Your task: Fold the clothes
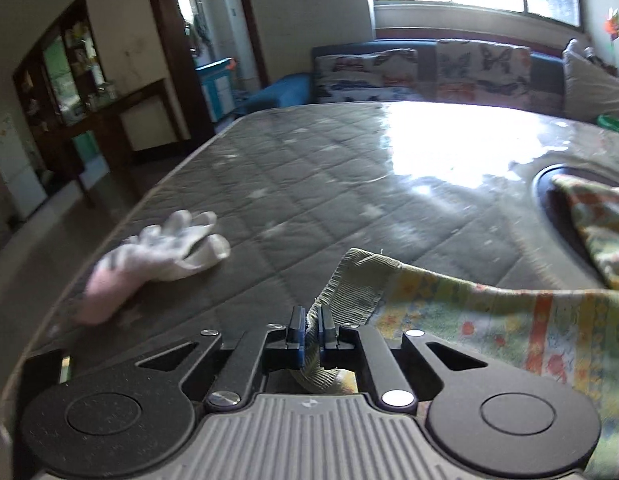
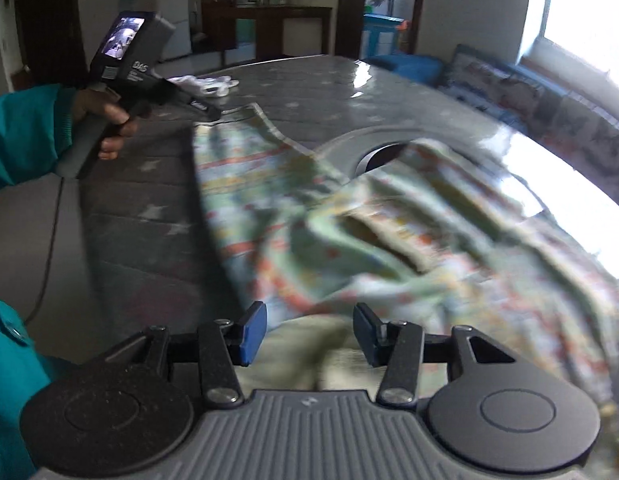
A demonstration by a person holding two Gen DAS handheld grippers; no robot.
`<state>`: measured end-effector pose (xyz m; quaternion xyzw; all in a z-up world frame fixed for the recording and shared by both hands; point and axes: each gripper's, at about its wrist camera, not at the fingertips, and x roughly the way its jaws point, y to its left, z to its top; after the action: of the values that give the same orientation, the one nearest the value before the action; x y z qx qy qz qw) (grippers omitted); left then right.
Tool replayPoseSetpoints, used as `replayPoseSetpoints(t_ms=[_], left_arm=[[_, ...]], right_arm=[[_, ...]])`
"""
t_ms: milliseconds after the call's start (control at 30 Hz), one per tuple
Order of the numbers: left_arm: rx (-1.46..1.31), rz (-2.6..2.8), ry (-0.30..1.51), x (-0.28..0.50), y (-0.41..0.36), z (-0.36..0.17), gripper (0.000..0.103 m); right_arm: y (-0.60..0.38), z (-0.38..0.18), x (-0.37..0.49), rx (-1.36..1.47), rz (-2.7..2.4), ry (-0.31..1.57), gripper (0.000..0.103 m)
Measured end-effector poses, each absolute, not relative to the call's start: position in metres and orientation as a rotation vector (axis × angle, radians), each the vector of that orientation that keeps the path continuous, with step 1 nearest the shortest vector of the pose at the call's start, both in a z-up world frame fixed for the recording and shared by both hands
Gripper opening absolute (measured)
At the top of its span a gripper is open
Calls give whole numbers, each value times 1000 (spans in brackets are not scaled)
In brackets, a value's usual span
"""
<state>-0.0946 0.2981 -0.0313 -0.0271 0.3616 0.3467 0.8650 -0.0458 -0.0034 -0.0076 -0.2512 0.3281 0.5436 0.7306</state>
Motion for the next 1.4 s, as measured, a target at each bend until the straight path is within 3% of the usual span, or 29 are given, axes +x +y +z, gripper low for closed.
replayPoseSetpoints(t_ms=[67, 267, 400, 500, 633, 900, 1400], left_arm=[[-42, 750, 764, -99, 301, -31, 7], [-54, 779, 779, -106, 314, -31, 8], [-82, 803, 780, -107, 319, -27, 23], [-112, 810, 772, -110, 322, -23, 25], [-125, 790, 741, -112, 314, -11, 44], [-136, 568, 707, -90, 268, 12, 55], [-72, 145, 705, -33, 146, 18, 61]], right_arm=[[3, -14, -54, -552, 1210, 721, 53], [-6, 2, -59, -481, 1278, 672, 51], [-33, 18, -44, -416, 1196, 656, 51], [-56, 20, -31, -390, 1102, 671, 51], [-94, 12, -12, -338, 929, 713, 51], [-179, -20, 23, -211, 622, 800, 51], [-255, -24, 60, -176, 360, 786, 50]])
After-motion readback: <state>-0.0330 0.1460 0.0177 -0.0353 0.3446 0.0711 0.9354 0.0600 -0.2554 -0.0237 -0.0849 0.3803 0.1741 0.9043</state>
